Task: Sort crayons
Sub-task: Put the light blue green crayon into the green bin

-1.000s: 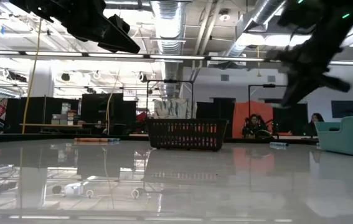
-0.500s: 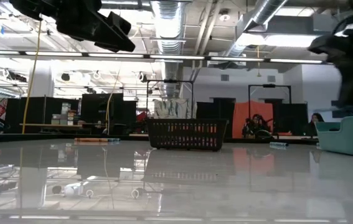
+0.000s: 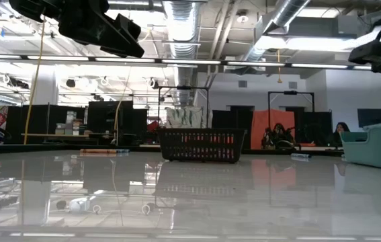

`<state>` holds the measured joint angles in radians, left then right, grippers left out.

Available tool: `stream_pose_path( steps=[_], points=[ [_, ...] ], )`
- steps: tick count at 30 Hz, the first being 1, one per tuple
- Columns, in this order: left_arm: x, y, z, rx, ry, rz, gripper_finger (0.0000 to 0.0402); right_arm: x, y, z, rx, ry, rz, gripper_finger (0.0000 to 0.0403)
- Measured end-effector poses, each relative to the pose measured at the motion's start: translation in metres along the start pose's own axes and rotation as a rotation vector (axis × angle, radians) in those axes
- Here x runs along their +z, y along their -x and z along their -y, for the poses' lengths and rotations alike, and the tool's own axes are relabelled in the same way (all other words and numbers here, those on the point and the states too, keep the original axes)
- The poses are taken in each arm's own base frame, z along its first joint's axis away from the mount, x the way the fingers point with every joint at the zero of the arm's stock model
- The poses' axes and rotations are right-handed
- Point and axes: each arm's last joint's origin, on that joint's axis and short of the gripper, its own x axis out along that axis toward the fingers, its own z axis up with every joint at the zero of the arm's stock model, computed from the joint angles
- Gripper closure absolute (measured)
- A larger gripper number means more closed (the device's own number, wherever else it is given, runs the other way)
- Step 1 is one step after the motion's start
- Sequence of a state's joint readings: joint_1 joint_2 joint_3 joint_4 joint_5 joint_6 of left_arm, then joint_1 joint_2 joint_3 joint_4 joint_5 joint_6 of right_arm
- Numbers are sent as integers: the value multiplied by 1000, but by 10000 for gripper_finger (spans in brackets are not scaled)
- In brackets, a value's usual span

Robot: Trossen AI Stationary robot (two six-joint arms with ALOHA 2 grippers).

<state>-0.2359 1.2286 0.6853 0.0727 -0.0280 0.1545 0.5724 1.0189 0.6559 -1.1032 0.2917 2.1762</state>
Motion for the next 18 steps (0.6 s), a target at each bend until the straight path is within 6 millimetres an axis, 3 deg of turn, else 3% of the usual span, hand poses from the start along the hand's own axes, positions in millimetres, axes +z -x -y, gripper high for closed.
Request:
stream_pose_path(
  steps=[8, 18],
  points=[
    [-2, 0, 0, -3, 28, -18, 270, 1, -3, -2, -23, -4, 11, 387],
    [-3, 0, 0, -4, 37, -28, 270, 1, -3, -1, -31, 21, 13, 335]
  ],
)
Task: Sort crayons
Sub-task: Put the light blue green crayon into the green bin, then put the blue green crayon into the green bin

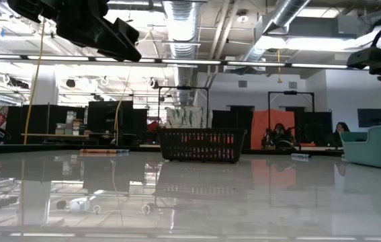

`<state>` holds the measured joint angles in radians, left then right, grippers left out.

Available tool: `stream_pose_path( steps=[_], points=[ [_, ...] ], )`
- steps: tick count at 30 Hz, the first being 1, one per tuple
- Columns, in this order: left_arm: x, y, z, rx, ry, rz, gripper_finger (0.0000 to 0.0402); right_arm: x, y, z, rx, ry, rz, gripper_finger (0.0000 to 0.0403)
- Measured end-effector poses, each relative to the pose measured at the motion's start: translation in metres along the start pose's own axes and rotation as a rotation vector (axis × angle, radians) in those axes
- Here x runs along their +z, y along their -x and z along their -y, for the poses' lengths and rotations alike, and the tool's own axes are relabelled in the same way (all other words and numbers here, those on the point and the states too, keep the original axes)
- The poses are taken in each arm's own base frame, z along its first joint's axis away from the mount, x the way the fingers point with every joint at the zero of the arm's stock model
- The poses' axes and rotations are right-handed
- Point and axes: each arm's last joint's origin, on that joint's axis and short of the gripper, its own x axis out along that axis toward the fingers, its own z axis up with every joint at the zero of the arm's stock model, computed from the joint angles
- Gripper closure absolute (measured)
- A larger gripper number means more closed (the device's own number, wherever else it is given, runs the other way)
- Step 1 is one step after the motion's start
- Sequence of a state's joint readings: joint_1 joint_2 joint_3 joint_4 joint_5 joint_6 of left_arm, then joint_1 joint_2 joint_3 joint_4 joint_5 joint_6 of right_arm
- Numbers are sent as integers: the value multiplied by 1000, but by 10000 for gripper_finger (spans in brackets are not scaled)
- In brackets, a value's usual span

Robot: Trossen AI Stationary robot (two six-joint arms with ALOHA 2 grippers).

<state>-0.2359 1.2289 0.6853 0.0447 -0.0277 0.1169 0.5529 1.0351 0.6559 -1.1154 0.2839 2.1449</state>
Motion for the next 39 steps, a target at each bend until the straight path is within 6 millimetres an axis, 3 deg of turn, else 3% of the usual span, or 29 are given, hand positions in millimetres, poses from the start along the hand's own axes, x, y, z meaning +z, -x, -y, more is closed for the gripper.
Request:
stream_pose_path(
  steps=[12, 21, 25, 30, 34, 39],
  points=[
    [0, 0, 0, 1, 9, -5, 270, 1, 1, -1, 23, 39, 30, 315],
    [0, 0, 0, 1, 13, -2, 270, 16, 34, -27, 221, 122, 261, 315],
    [0, 0, 0, 4, 12, -1, 270, 38, 32, -42, 211, 122, 349, 315],
    [0, 0, 0, 6, 9, -1, 270, 81, 13, -68, 189, 157, 383, 315],
    [0, 0, 0, 5, 9, -2, 270, 123, -12, -85, 168, 174, 372, 315],
    [-1, 0, 0, 5, 19, -8, 270, 168, -53, -85, 40, 153, 291, 315]
  ],
)
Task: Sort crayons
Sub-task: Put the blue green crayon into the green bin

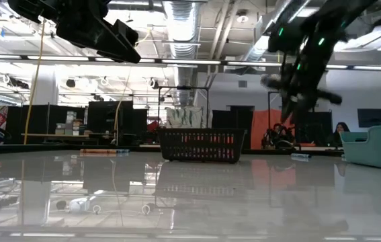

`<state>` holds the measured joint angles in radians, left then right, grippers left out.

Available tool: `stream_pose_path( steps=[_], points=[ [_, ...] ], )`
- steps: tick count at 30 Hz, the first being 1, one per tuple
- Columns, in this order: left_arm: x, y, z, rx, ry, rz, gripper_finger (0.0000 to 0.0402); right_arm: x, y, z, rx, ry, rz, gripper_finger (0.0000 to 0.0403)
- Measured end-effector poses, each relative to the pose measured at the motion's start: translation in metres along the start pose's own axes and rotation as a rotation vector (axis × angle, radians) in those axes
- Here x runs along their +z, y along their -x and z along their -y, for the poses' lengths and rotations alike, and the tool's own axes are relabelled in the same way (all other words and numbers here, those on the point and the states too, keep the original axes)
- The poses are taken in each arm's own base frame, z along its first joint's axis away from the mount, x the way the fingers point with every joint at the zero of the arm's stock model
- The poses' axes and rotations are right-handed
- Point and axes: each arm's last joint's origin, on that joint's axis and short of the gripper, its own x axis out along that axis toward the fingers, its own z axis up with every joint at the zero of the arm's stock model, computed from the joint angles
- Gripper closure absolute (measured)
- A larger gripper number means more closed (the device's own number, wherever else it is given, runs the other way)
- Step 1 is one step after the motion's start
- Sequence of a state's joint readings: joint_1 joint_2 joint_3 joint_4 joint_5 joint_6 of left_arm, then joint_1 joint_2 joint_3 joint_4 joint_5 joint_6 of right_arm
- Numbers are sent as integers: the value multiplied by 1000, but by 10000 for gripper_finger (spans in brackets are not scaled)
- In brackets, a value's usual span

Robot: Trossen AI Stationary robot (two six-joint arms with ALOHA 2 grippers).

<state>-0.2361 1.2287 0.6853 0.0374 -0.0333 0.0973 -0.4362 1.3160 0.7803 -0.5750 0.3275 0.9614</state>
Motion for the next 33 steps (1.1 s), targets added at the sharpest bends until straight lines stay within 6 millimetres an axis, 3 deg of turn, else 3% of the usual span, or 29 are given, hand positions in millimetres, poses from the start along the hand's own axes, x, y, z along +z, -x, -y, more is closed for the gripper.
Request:
stream_pose_path(
  steps=[4, 8, 17, 26, 33],
  points=[
    [-2, 0, 0, -2, 9, -25, 270, 10, -34, 7, -56, 12, -81, 309],
    [-5, 0, 1, -5, 23, -55, 270, 13, -50, 11, -88, 33, -105, 282],
    [-7, 0, 1, -6, 32, -70, 270, 22, -41, 19, -131, 81, -47, 219],
    [-7, 0, 0, 0, 33, -70, 270, 37, -46, 42, -173, 1, -95, 234],
    [-6, 0, 0, 1, 36, -62, 270, 37, -59, 50, -170, -43, -193, 251]
  ],
)
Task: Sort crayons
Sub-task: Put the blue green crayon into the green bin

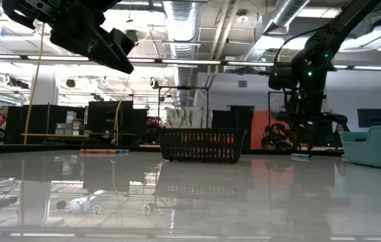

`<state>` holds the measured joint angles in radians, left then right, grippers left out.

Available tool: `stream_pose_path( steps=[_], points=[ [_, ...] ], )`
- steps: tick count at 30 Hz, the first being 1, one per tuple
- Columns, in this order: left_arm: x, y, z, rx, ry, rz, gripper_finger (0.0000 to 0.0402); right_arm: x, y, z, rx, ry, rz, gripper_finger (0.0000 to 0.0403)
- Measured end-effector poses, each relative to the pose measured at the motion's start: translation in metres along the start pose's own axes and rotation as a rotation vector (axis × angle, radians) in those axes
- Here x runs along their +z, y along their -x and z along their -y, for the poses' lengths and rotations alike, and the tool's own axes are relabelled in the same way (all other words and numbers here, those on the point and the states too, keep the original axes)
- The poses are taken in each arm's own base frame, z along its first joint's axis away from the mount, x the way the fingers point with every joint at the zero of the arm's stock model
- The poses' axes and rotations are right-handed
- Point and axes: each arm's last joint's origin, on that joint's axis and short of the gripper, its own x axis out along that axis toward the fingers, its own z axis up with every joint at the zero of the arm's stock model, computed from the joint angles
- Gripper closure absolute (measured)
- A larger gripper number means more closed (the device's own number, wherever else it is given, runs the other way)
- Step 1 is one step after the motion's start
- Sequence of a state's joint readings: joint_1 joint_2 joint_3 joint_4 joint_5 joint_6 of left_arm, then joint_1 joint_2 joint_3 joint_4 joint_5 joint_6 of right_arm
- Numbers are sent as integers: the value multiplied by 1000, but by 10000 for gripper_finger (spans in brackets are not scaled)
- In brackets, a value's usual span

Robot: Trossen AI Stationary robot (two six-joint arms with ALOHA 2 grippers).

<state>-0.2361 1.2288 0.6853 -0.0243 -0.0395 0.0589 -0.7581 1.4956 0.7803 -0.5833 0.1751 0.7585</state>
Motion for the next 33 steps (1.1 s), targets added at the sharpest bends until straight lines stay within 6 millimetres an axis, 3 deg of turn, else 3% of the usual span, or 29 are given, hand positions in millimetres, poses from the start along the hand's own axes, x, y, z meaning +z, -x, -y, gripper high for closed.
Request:
stream_pose_path(
  steps=[8, 13, 20, 26, 33],
  points=[
    [1, 0, 0, -6, 1, 14, 270, -3, -29, -3, -64, -7, -98, 271],
    [1, 0, 0, -7, 0, 15, 270, -9, -31, -10, -82, 48, -83, 306],
    [2, 0, 0, -7, 0, 17, 270, -14, -20, -13, -49, 94, -56, 394],
    [2, 0, 0, -7, 8, 16, 270, -20, -8, -13, -5, 122, -86, 400],
    [1, 0, 0, -9, 15, 15, 270, -38, 30, -20, 82, 202, -42, 402]
  ],
)
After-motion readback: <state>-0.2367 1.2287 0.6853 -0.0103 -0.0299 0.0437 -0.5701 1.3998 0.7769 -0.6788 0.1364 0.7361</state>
